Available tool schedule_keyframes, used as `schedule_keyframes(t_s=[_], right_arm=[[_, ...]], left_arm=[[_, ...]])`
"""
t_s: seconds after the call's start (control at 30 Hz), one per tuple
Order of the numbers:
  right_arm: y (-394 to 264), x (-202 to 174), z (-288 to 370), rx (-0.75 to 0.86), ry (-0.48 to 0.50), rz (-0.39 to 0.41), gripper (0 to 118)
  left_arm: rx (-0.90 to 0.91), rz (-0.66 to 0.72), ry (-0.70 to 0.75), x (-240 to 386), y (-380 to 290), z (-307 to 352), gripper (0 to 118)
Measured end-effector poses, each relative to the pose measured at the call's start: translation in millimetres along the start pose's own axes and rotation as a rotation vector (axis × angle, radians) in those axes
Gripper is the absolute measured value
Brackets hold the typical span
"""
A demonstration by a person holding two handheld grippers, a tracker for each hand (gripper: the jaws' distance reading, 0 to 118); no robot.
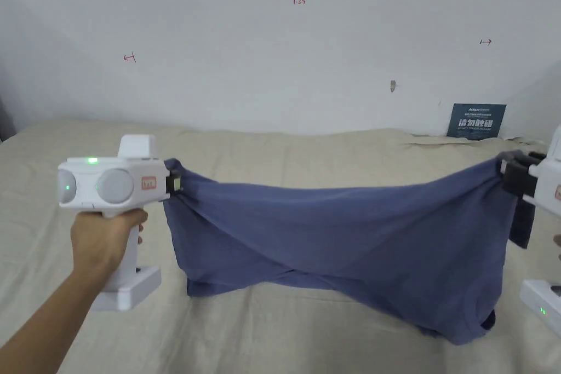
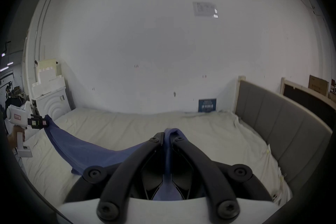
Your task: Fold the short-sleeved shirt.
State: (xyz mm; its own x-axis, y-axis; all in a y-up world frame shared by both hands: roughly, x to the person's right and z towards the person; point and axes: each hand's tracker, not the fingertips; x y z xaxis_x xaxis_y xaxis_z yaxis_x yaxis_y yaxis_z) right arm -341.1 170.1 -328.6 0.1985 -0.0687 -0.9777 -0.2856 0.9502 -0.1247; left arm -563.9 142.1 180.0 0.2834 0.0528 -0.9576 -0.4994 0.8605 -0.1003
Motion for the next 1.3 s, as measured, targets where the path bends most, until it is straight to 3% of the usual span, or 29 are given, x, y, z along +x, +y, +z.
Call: schedule_keyframes(t_s=[0.3, 0.7, 1.03, 1.3], right_arm=[[-101.2, -12.4, 68.8, -0.131, 0.026, -0.083, 4], [-192.7, -32.2, 200.4, -0.236, 0.032, -0.159, 4], [-245.1, -27.6, 271.9, -0.320, 0.018, -0.215, 4], [-275.2, -26.8, 273.8, -0.412, -0.021, -0.225, 4]], left_arm=[[-0.133, 0.046, -0.011, -15.5, -118.4, 35.3, 0], [-0.243, 0.083, -0.009, -31.9, -245.8, 135.9, 0], [-0.287, 0.098, -0.002, -45.0, -299.2, 196.4, 0], [-0.330, 0.065, 0.021, -50.1, -323.8, 189.8, 0]])
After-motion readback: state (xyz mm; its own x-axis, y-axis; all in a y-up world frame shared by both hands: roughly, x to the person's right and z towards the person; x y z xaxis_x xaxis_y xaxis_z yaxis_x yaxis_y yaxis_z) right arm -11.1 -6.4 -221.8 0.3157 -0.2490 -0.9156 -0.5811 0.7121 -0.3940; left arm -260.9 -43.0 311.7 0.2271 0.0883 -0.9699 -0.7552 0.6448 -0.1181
